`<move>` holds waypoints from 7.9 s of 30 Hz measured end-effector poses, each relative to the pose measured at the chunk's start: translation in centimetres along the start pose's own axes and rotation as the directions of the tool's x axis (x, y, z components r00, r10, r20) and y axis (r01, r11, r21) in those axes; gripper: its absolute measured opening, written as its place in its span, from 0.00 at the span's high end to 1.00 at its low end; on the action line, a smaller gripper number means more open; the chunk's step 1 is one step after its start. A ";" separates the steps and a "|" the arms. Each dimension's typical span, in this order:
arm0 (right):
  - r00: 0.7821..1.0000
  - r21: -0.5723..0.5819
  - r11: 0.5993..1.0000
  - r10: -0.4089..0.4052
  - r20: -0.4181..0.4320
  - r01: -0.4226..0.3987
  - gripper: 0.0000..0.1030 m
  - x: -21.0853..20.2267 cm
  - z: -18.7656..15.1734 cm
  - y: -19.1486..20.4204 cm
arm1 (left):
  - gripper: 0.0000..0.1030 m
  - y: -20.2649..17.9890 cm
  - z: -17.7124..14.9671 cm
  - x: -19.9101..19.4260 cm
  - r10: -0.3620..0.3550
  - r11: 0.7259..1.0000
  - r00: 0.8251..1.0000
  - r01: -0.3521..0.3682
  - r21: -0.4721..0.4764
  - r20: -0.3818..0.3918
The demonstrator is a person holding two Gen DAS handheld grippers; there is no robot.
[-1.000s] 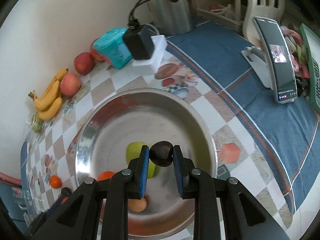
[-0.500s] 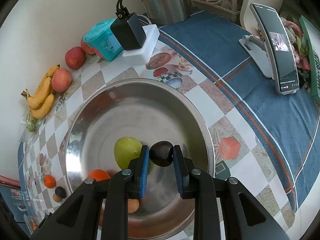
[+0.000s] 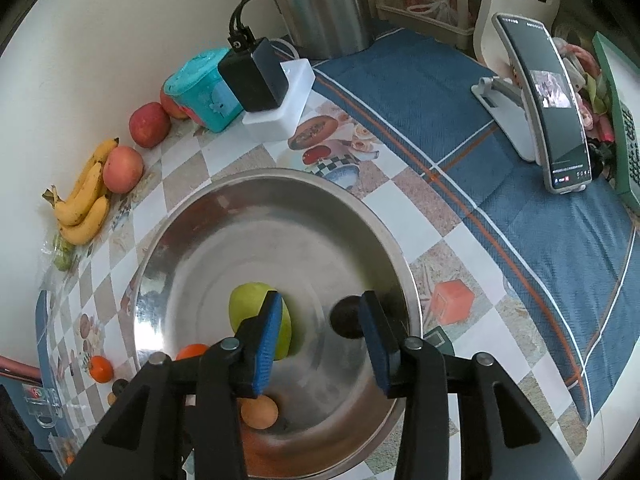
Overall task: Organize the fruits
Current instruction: 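Lower the tangerine into the steel plate and open the left tool while the right releases the avocado there, then move both open tools back toward the remaining fruit, then grasp another dark avocado with the right tool while the left tool grasps a tan round fruit, then carry the tan fruit into the steel plate and open the left tool while the right releases the avocado there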
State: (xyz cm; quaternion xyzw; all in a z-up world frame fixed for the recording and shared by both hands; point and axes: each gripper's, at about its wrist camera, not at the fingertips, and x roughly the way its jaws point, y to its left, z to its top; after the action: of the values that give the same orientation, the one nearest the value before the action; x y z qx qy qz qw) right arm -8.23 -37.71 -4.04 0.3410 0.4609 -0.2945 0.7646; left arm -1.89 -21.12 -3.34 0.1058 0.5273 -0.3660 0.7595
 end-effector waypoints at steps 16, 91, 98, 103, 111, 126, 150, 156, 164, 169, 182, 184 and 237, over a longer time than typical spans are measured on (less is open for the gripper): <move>1.000 -0.032 0.999 0.022 0.013 -0.021 0.59 -0.6 -0.1 0.8 | 0.56 5.1 0.9 -1.5 0.068 0.983 0.997 -0.062 -0.174 0.028; 0.988 -0.494 0.859 0.154 -0.002 -0.135 0.12 -1.7 -6.1 15.2 | 0.00 27.2 -5.0 -9.3 0.374 0.611 0.928 -0.244 -0.753 0.002; 0.979 -0.553 0.811 0.201 -0.041 -0.190 0.12 -1.6 -7.7 18.0 | 0.00 28.7 -5.6 -10.2 0.389 0.589 0.921 -0.242 -0.771 0.008; 0.965 -0.585 0.771 0.244 -0.096 -0.254 0.12 -1.3 -8.8 19.9 | 0.00 28.9 -5.6 -10.2 0.400 0.594 0.916 -0.261 -0.761 -0.001; 0.948 -0.588 0.745 0.279 -0.152 -0.314 0.12 -0.4 -9.8 21.6 | 0.00 28.6 -5.2 -9.4 0.417 0.621 0.909 -0.301 -0.724 -0.020; 0.938 -0.558 0.755 0.255 -0.233 -0.344 0.43 3.3 -10.6 21.8 | 0.00 26.0 -4.1 -5.2 0.369 0.716 0.926 -0.335 -0.612 -0.076; 0.911 -0.457 0.796 0.280 -0.304 -0.397 0.71 6.0 -10.7 21.0 | 0.00 23.5 -3.0 -3.3 0.327 0.780 0.940 -0.327 -0.534 -0.097; 0.908 -0.446 0.800 0.285 -0.306 -0.401 0.72 6.0 -10.6 20.9 | 0.00 23.8 -2.7 -3.4 0.305 0.773 0.949 -0.292 -0.563 -0.073; 0.914 -0.447 0.801 0.302 -0.271 -0.397 0.73 4.8 -9.9 20.6 | 0.00 23.9 -2.7 -4.0 0.292 0.763 0.956 -0.257 -0.594 -0.038; 0.938 -0.470 0.813 0.277 -0.206 -0.343 0.73 3.1 -9.0 20.1 | 0.00 23.6 -2.6 -4.2 0.277 0.768 0.961 -0.229 -0.598 -0.013; 0.948 -0.405 0.857 0.298 -0.113 -0.318 0.73 0.2 -6.4 17.2 | 0.07 20.1 -1.8 -2.1 0.209 0.858 0.976 -0.212 -0.468 -0.061; 0.947 -0.401 0.858 0.301 -0.111 -0.320 0.73 0.1 -6.3 17.1 | 0.16 19.5 -1.6 -1.9 0.196 0.869 0.979 -0.203 -0.452 -0.064; 0.987 -0.060 0.993 0.111 0.114 -0.104 0.73 -1.5 0.4 2.4 | 0.73 4.1 1.3 -2.5 0.017 0.999 0.984 -0.008 -0.047 0.178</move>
State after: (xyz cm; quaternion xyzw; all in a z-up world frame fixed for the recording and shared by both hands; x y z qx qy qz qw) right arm -6.83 -36.36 -1.92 0.3267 0.4039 -0.2597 0.8141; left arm 1.36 -17.81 -1.54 0.0584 0.4646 -0.3570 0.8082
